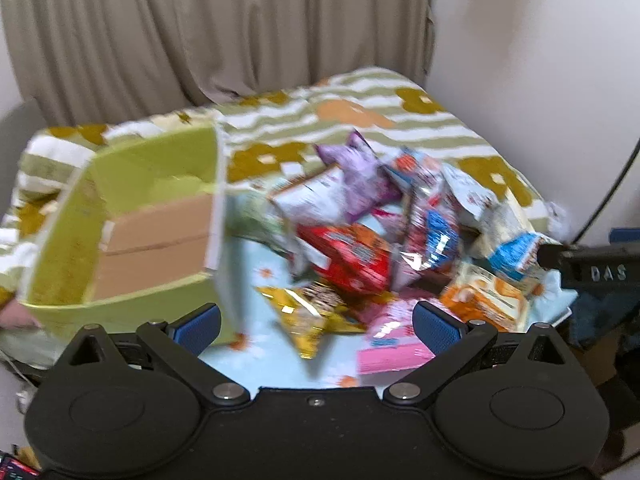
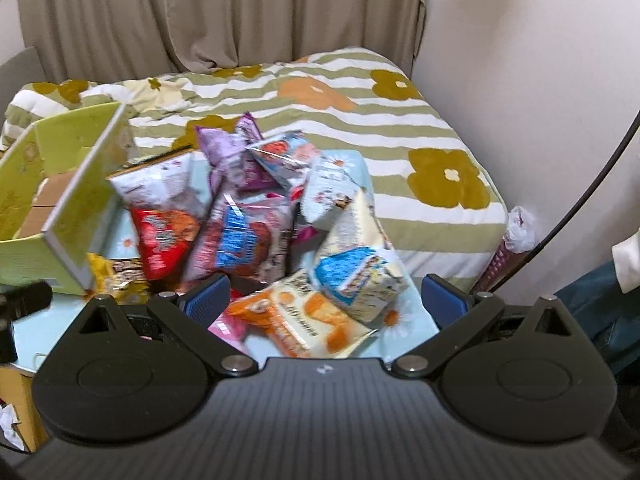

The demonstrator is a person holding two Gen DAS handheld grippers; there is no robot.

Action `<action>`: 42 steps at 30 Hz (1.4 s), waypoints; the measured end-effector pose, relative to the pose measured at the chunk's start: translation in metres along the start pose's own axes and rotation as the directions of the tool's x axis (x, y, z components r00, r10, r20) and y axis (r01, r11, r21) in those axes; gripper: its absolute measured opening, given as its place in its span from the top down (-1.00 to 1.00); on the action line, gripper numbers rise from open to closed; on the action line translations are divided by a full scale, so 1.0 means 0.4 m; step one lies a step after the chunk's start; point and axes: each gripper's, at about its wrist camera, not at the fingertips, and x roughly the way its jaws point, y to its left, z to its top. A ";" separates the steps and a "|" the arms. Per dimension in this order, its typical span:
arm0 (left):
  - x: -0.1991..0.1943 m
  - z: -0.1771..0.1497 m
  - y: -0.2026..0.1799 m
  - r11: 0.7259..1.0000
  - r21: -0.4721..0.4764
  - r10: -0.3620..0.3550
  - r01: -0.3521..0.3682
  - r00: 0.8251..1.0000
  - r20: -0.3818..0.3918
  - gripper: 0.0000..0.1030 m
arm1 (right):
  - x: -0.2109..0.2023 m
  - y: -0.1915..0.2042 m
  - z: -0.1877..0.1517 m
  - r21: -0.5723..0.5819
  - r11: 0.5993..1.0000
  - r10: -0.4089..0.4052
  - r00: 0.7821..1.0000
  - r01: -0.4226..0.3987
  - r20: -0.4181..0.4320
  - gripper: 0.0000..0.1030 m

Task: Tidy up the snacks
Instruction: 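Reach into the snack pile with both tools toward separate bags, then grasp the pink marshmallow bag with left tool while right grasps white-blue bag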

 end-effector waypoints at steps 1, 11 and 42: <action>0.018 0.001 -0.011 1.000 -0.001 -0.010 0.010 1.000 -0.016 -1.00 | 0.018 -0.012 0.003 0.000 1.000 0.003 1.000 -0.003 -0.006 -1.00; 0.212 0.025 -0.144 0.997 0.005 -0.069 0.071 0.981 -0.179 -1.00 | 0.196 -0.091 0.024 -0.025 0.998 0.051 0.994 -0.054 -0.102 -1.00; 0.416 -0.011 -0.180 0.997 -0.056 -0.065 0.047 0.928 -0.367 -0.53 | 0.396 -0.103 0.043 -0.071 0.968 0.221 0.952 -0.240 -0.211 -0.40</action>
